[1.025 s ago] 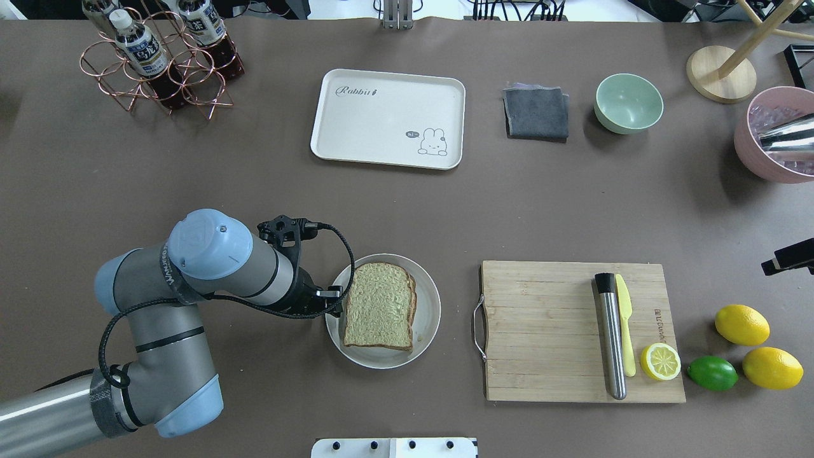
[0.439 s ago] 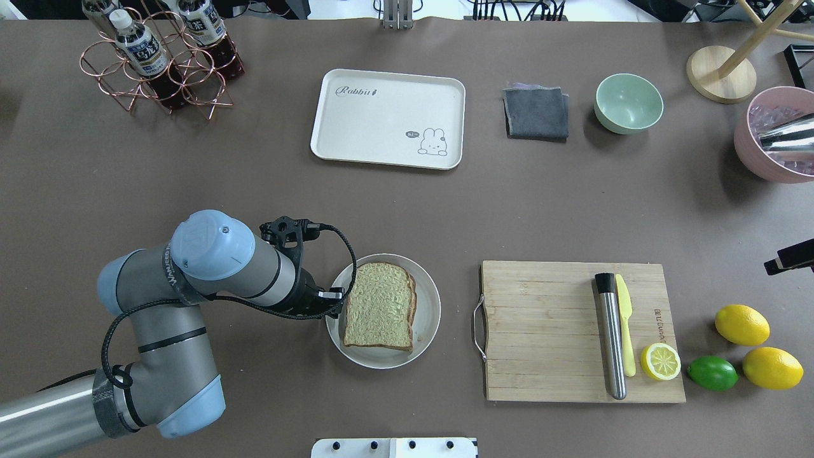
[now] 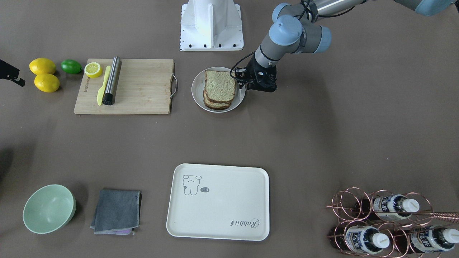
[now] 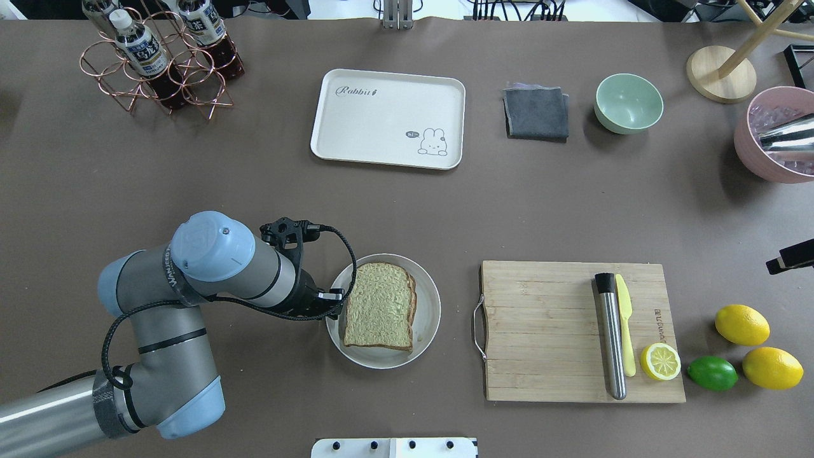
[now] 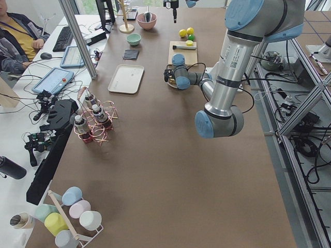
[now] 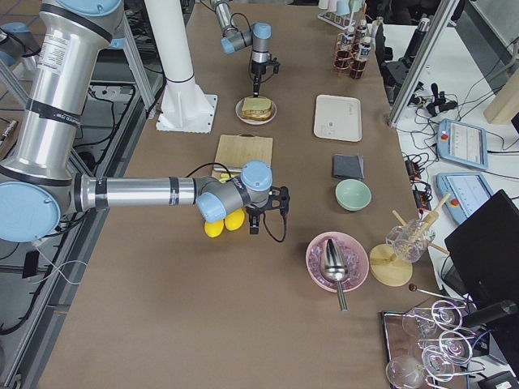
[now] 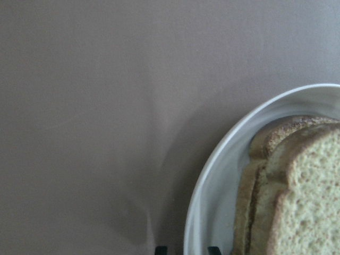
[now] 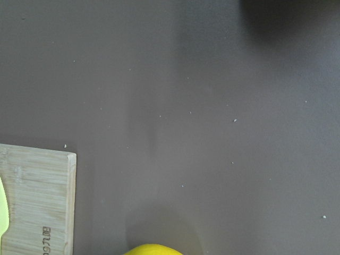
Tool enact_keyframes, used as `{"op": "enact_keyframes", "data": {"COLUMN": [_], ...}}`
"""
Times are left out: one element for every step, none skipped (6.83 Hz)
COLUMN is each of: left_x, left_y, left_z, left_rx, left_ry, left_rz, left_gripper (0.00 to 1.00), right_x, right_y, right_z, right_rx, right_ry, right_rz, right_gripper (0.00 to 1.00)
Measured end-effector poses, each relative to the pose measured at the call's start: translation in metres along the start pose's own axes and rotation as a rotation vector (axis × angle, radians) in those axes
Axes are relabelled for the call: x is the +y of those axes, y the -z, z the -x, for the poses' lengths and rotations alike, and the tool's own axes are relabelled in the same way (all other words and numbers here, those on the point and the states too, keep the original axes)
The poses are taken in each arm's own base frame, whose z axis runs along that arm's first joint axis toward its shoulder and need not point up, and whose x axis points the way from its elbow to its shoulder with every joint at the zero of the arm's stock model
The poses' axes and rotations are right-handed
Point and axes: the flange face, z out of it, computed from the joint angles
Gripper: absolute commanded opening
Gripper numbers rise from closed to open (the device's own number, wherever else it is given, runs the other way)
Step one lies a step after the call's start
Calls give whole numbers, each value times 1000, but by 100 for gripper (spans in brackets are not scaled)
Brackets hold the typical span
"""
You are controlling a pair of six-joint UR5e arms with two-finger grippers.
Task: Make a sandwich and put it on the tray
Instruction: 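Grasp the white plate's rim with the left gripper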
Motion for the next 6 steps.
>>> {"op": "enact_keyframes", "data": {"left_x": [0,-1,-1,-1,-1,-1], "left_y": [-1,-2,-4,-5,-6,-6], "left_z": [0,1,2,2,3,3], "left_rx": [0,1,1,1,0,0], "left_ry": [0,0,0,0,0,0], "left_rz": [0,0,0,0,1,1], "left_gripper": [35,31,22,15,0,0], "right_x": [0,0,0,1,0,0], "right_y": [0,0,0,0,0,0], "right_z": [0,0,0,0,0,1], "right_rx": [-1,-2,-2,-2,-2,-2], "right_ry": [-1,-1,-1,0,0,1], "right_rz": [0,1,1,1,1,1], "right_gripper": [99,99,99,99,99,99]}}
